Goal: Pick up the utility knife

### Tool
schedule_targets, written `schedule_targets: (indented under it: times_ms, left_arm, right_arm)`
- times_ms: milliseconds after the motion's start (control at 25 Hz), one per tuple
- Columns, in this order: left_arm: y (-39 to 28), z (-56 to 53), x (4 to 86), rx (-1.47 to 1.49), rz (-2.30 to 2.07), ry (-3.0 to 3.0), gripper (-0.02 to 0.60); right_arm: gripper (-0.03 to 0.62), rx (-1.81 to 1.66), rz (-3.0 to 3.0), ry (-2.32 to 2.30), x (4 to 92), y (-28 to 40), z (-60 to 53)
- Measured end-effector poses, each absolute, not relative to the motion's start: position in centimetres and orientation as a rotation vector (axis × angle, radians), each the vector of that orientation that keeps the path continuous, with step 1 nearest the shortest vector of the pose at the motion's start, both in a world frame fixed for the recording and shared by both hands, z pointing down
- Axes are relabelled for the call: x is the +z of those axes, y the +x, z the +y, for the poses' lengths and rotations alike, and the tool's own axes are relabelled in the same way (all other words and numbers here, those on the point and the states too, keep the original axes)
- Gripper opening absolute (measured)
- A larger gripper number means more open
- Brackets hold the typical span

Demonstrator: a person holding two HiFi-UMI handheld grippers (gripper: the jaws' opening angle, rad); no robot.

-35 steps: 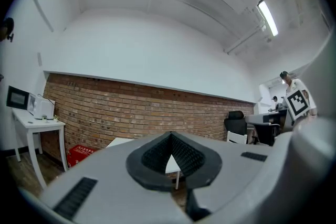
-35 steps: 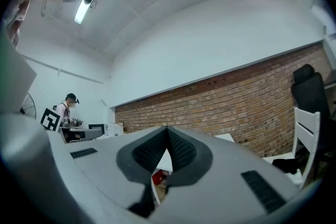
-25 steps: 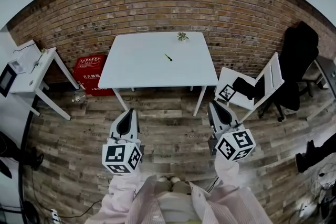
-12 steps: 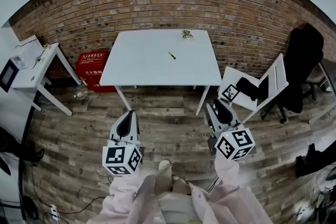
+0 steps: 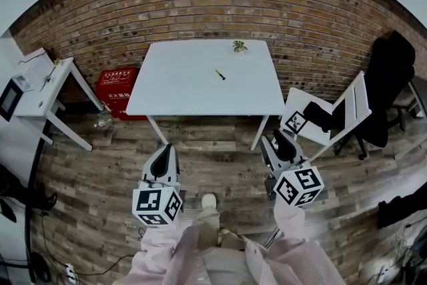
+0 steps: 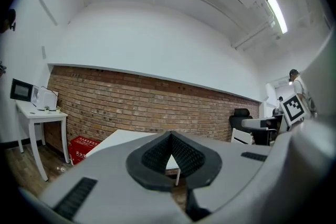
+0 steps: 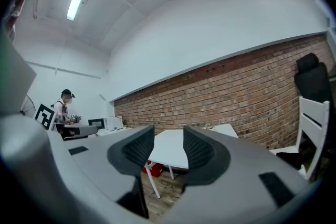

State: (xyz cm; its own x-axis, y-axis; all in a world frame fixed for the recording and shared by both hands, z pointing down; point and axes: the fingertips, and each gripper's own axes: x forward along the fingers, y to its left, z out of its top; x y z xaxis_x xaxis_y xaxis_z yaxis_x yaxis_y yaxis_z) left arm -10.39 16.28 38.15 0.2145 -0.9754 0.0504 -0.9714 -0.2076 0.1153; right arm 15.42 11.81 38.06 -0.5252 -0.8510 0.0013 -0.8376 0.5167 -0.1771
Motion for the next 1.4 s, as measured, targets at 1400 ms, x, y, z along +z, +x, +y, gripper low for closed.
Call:
schedule_targets:
  times_ms: [1400]
  left_arm:
    - [-14.5, -7.4, 39.2, -0.02, -1.751, 2.426, -0.009]
  right_arm:
    - [0.158, -0.389, 2.629, -1.584, 40.8, 10.0, -10.0]
